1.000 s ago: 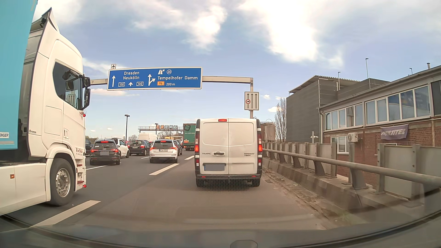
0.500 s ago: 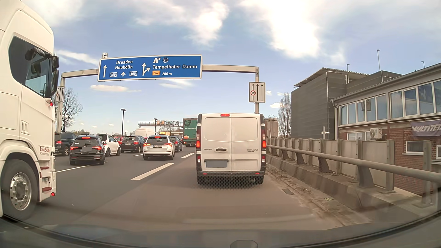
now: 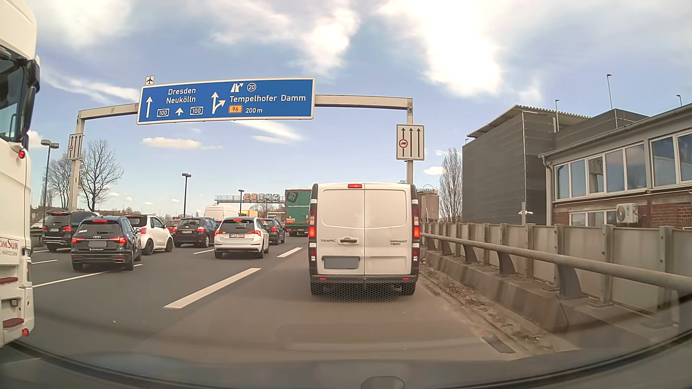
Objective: Follow the waypoints while adhering to traffic rules and regulations
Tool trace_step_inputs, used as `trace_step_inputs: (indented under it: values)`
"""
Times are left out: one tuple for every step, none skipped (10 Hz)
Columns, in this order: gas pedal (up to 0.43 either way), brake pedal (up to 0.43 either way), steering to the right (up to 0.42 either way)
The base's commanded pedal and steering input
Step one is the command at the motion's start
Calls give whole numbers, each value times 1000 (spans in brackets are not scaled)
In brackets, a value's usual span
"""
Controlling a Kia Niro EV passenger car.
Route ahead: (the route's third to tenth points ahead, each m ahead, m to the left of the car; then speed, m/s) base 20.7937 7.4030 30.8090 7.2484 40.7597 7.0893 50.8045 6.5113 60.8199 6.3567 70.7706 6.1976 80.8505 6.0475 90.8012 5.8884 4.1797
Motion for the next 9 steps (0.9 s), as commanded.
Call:
trace_step_inputs:
  values:
    - [138,0,-2]
    - [138,0,-2]
    - [138,0,-2]
    - [138,0,-1]
    - [138,0,-1]
    - [138,0,-1]
    - [130,0,-1]
    - [79,0,-1]
    - [39,0,-1]
